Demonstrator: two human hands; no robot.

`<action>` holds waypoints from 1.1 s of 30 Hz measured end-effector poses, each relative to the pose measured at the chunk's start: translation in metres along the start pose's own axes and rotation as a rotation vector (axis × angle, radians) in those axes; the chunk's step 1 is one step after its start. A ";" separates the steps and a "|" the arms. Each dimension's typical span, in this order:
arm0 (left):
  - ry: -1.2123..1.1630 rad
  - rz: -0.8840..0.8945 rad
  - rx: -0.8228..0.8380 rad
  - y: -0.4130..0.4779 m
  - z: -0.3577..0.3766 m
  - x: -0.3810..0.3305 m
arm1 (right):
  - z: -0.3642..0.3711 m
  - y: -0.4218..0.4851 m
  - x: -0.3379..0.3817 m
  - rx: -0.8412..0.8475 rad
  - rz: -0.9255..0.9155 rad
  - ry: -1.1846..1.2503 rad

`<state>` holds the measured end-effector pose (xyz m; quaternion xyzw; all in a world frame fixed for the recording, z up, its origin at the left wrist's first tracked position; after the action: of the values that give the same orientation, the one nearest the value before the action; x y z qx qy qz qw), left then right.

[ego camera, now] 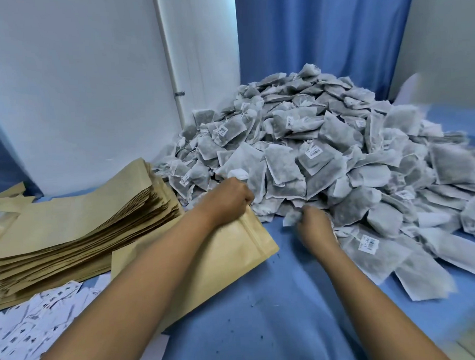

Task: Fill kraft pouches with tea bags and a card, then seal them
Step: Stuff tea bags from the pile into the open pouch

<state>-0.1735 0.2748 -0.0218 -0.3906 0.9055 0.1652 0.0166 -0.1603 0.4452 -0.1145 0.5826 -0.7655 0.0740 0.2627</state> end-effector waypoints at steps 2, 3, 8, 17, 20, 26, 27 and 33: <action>-0.014 0.002 -0.017 0.000 0.002 -0.001 | -0.021 0.008 0.016 -0.228 -0.101 0.185; -0.028 -0.001 -0.030 -0.001 0.001 -0.001 | -0.030 0.011 0.026 -0.328 -0.166 0.279; -0.062 -0.030 -0.101 -0.003 0.001 0.002 | -0.014 0.067 0.062 -0.269 -0.155 0.229; -0.116 0.014 -0.097 -0.009 0.005 0.003 | 0.035 0.098 0.045 -0.076 -0.028 -0.202; -0.135 -0.011 -0.109 -0.012 0.000 0.008 | 0.023 0.095 0.033 -0.135 -0.050 0.020; -0.140 -0.008 -0.127 -0.018 -0.010 0.019 | 0.004 0.060 0.032 -0.006 -0.080 0.988; -0.137 -0.013 -0.136 -0.019 -0.012 0.021 | 0.002 0.053 0.033 0.033 -0.090 1.070; -0.188 0.002 -0.240 -0.030 -0.031 0.025 | 0.006 0.004 0.055 0.623 -0.026 1.646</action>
<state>-0.1661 0.2286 -0.0051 -0.3716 0.8741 0.3080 0.0543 -0.1756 0.3971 -0.0917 0.3982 -0.2715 0.6730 0.5611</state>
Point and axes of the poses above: each hand's wrist, its own y-axis towards the middle knuckle, its own z-axis out of the palm, x = y × z, the point moved 7 cm from there along y, towards the middle knuckle, and after that the axes turned 8 degrees about -y, right-handed, at the moved point
